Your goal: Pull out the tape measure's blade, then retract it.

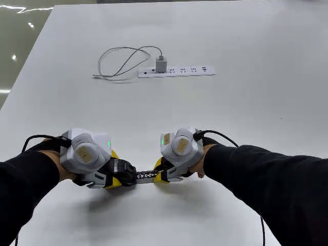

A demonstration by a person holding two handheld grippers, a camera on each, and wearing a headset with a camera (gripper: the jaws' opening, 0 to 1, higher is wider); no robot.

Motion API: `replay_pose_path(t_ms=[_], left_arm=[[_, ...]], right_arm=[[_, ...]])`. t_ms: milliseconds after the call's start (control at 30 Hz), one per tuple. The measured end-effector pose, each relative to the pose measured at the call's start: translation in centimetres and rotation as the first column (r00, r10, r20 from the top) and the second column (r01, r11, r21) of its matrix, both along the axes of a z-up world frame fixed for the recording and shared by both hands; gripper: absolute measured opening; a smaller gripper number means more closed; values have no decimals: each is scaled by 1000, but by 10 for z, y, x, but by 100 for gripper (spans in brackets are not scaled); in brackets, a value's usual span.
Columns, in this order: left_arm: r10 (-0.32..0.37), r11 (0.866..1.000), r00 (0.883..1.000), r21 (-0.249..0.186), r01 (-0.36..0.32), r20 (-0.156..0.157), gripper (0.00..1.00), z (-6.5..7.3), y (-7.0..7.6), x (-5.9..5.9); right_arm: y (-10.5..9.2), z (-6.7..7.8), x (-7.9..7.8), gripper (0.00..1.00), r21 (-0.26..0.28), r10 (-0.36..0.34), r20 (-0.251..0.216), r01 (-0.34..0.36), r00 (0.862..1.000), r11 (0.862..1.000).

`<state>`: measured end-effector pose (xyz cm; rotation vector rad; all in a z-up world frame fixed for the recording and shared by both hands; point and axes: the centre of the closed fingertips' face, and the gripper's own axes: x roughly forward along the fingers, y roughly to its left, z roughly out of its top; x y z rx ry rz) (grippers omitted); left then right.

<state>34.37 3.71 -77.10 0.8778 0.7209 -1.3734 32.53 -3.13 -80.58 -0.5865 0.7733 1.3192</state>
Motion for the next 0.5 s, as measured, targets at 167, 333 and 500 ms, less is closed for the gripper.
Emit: replay_pose_path(t_ms=[167,333,500], left_arm=[[1,1000,1000,2,-1,0,31,0,0,0],[3,1000,1000,1,-3,0,31,0,0,0],[1,1000,1000,0,-1,0,31,0,1,0]], right_arm=[[-3,0,0,9,-2,-3,-3,3,1000,1000],[-3,0,-1,9,-3,-4,-3,4,1000,1000],[-3,0,-1,9,-4,-7,-6,7,1000,1000]])
